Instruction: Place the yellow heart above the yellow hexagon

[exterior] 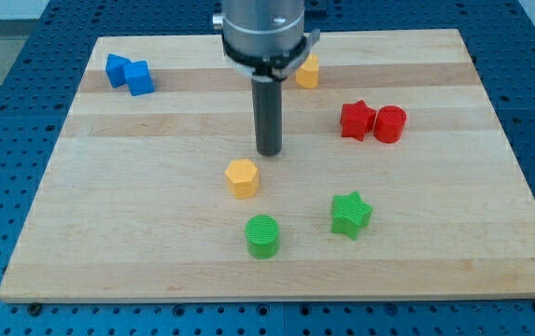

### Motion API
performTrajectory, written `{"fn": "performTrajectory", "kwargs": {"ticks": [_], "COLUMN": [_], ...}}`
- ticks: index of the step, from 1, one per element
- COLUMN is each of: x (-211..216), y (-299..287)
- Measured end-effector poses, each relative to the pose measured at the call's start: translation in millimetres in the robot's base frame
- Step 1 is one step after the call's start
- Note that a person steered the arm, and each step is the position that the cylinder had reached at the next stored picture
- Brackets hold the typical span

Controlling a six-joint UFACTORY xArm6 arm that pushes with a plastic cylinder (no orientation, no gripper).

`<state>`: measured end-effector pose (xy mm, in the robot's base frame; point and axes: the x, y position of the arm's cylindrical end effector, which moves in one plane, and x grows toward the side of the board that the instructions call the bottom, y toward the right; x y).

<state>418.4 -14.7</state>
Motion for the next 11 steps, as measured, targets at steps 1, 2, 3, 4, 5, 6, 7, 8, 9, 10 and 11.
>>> {"fn": "performTrajectory", "kwargs": {"ticks": [1,2,3,4,5,6,7,8,9,10,11], "x": [-49,-104,-150,-164,-132,-111,-141,-154,-125,-86,-57], "y": [-4,-3,4,82,133,98,99,81,48,9,-38]}}
